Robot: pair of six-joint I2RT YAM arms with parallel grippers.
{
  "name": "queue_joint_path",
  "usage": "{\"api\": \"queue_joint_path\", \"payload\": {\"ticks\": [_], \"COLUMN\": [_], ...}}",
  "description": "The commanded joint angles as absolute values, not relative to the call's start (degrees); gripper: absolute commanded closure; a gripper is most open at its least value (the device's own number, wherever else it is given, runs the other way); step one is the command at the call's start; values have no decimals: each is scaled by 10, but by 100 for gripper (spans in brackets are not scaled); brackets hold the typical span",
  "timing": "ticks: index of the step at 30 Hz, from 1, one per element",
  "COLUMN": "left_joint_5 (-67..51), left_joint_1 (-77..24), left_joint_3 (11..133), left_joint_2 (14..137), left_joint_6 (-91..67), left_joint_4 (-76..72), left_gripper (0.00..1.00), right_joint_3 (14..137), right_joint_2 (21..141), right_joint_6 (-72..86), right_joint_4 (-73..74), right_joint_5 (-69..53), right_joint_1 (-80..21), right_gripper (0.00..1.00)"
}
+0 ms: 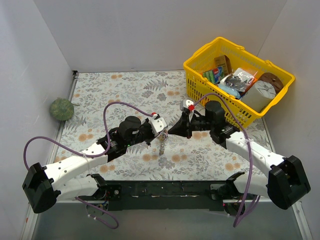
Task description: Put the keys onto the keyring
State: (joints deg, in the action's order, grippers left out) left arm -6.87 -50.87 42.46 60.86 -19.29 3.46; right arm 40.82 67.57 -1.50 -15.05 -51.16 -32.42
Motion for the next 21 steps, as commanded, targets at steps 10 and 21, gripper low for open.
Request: {"api": "queue_joint_path", "payload": {"ticks": [10,21], "left_joint_5": [-73,-78], "left_joint_1": [-512,-512], "left_joint_3": [428,427], "left_joint_2": [602,600], "left_joint_6": [-188,-188], "left_joint_4": [18,18], "left_gripper": [100,100], "right_joint_3": [459,459], "right_joint_2": [700,690], "right_joint_6": [-23,-23], "right_joint_4": [-178,-165], "right_joint_5": [-465,-418], "right_joint_1": [-374,-374], "right_gripper": [99,99]}}
